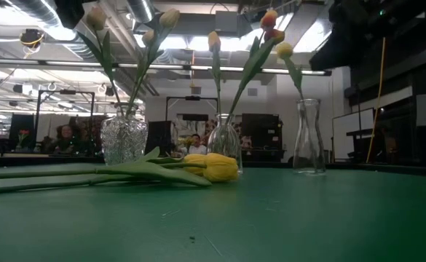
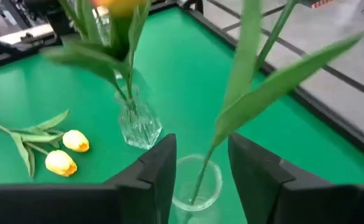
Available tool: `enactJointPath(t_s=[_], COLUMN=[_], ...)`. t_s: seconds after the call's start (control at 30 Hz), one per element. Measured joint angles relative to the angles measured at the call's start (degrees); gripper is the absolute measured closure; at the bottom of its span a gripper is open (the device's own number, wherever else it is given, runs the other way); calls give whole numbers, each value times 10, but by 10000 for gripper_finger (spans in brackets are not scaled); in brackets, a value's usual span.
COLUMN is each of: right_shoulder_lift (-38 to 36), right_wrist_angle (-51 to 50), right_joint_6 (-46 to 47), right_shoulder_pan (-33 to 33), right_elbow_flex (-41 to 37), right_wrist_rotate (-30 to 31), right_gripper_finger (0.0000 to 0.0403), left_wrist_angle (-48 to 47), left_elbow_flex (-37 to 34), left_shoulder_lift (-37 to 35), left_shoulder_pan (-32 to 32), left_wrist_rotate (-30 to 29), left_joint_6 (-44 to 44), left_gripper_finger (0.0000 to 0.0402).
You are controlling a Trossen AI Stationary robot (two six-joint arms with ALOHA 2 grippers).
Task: Sort flowers into vase by color
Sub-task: Put the right yellow flower into the right transparent vase
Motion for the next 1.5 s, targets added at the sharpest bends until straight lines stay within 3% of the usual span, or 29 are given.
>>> enactJointPath(t_s=[0.2,0.4,0.5,0.6,0.73,1.0,1.17,1.27,1.5], right_shoulder_lift=[-10,-8,1,14,30,51,53,53,56], right_wrist_angle=[-61,-47,-15,-14,-14,-8,-7,-7,-5], right_joint_6=[6,50,64,72,75,75,75,75,76], right_shoulder_pan=[1,7,47,98,151,198,203,203,203], right_elbow_flex=[75,108,100,97,97,97,97,97,97], right_wrist_rotate=[-21,-180,-211,-184,-123,-60,-56,-56,-55], right_gripper_finger=[245,245,245,245,245,245,245,245,245], left_wrist_angle=[-4,-39,-63,-67,-62,-40,40,73,79], left_elbow_flex=[0,0,0,1,1,1,1,1,1], left_shoulder_lift=[0,0,8,39,115,307,414,454,508], left_shoulder_pan=[0,-4,-18,-44,-89,-140,-192,-221,-256], left_wrist_rotate=[-10,-5,45,90,87,-1,-64,-103,-122], left_joint_6=[-16,-59,-67,-85,-96,-219,-226,-228,-244], left_gripper_finger=[262,262,262,262,262,262,262,263,263])
